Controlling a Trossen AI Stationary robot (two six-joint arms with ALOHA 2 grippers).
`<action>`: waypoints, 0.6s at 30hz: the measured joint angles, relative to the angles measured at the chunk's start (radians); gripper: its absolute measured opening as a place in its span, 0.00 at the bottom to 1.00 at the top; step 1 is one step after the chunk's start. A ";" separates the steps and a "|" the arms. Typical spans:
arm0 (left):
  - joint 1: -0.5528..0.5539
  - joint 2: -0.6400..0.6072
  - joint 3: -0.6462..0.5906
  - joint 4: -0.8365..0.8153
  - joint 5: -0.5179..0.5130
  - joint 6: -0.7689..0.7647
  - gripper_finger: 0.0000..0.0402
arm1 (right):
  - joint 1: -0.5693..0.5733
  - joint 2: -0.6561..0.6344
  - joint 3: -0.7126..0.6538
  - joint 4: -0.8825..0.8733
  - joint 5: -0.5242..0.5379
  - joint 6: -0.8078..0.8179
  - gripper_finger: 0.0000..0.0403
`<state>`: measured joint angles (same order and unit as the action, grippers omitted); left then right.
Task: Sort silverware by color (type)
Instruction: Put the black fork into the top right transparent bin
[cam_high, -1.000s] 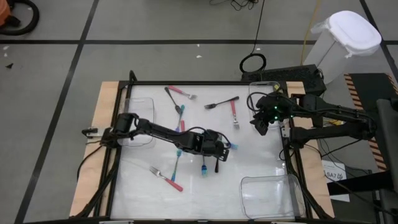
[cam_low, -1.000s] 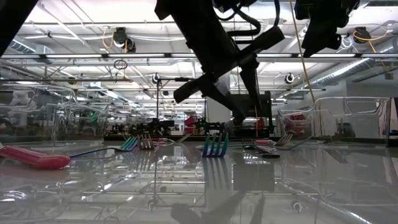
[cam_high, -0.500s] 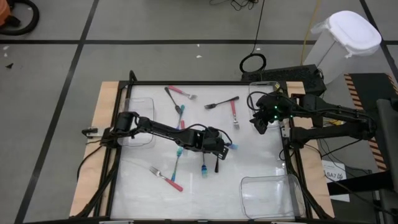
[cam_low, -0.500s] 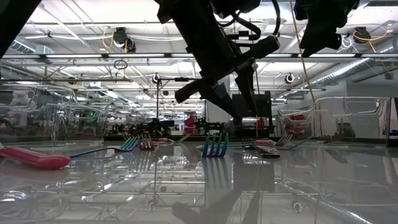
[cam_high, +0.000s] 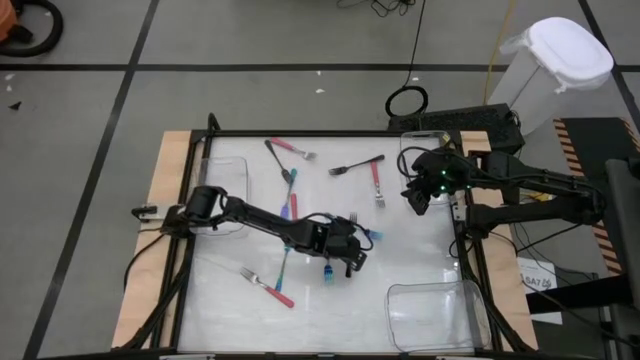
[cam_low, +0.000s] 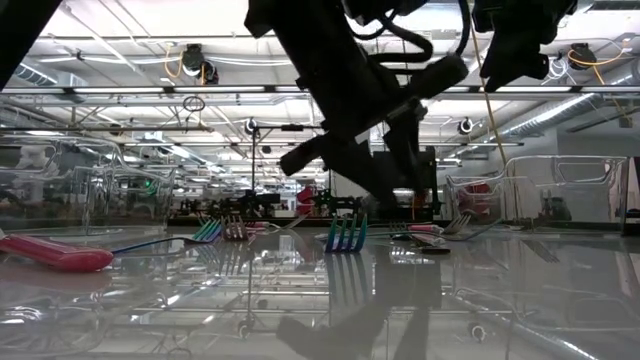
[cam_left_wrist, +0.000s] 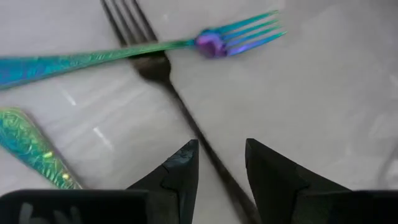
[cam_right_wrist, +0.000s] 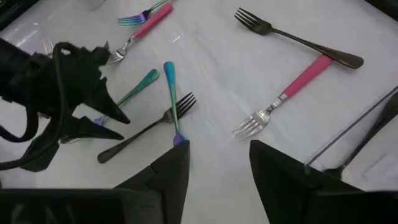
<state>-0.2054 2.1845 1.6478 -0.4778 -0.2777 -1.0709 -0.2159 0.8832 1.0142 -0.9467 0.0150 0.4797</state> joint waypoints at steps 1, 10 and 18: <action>-0.002 0.007 -0.001 0.004 -0.001 0.003 0.33 | 0.000 0.000 0.000 0.000 0.012 0.005 0.41; -0.005 0.044 -0.001 0.040 -0.024 0.015 0.33 | 0.000 0.000 0.000 0.007 0.018 0.014 0.41; 0.003 0.055 0.000 0.060 -0.038 0.041 0.33 | 0.000 0.000 0.000 0.008 0.019 0.030 0.41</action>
<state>-0.2029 2.2395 1.6474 -0.4182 -0.3160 -1.0295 -0.2161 0.8833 1.0142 -0.9390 0.0335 0.5095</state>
